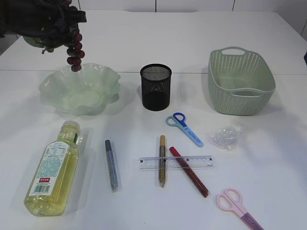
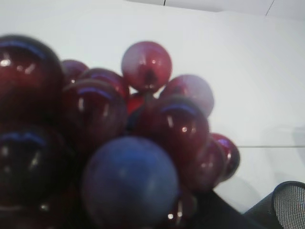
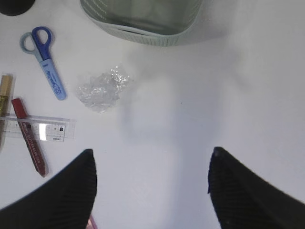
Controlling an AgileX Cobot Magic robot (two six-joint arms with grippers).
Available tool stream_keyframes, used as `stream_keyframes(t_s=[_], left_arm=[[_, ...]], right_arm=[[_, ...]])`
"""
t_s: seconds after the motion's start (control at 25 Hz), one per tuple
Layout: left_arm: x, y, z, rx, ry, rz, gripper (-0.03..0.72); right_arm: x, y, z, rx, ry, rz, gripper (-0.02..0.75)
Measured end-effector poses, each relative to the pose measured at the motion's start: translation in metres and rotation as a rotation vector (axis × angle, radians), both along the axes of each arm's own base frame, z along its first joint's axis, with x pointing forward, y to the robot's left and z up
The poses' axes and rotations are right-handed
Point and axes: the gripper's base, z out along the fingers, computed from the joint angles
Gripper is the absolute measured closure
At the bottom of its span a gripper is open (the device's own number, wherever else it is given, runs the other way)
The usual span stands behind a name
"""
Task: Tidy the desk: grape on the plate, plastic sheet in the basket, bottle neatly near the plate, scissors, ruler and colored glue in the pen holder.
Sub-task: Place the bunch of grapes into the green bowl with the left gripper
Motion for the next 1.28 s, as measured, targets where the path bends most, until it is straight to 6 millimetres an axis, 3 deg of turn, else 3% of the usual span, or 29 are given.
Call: stream_keyframes(t_s=[0.68,1.28], left_arm=[[0.013,0.0,-0.045,0.039,0.093,0.023,0.576],[0.014,0.001,-0.05,0.042,0.102,0.027,0.547]], right_arm=[[-0.002,0.0,-0.001,0.0,0.025,0.001,0.173],[-0.002,0.0,-0.001,0.0,0.027,-0.001,0.173]])
